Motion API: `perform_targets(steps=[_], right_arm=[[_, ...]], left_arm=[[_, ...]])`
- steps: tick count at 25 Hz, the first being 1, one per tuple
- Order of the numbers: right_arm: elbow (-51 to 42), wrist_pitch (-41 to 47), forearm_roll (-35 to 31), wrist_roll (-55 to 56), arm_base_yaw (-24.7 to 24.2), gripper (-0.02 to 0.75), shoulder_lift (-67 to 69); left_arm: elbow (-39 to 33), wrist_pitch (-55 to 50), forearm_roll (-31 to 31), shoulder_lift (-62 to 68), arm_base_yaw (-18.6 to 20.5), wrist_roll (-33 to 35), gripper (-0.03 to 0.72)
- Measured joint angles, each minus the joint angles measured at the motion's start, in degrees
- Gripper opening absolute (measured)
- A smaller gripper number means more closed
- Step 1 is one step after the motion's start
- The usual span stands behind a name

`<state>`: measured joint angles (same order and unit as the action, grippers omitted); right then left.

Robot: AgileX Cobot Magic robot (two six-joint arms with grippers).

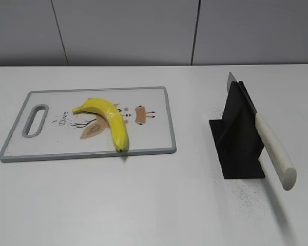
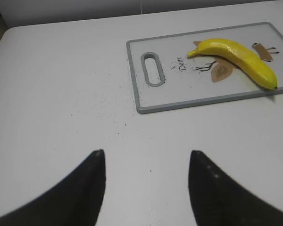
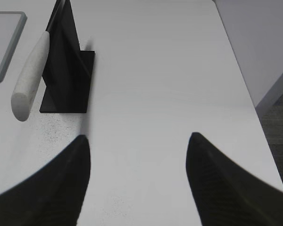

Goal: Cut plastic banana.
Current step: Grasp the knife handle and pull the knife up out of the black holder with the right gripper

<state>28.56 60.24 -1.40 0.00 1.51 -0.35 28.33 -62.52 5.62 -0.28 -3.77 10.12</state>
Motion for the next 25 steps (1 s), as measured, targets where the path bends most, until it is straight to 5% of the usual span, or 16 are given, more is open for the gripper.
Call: perform_targets(steps=[16, 25], right_arm=[[0.46, 0.11, -0.46, 0.00, 0.00, 0.512, 0.29], [9.25, 5.86, -2.06, 0.00, 0.00, 0.512, 21.61]], left_arm=[[0.00, 0.00, 0.00, 0.00, 0.00, 0.00, 0.544], [0.00, 0.00, 0.00, 0.00, 0.00, 0.00, 0.544]])
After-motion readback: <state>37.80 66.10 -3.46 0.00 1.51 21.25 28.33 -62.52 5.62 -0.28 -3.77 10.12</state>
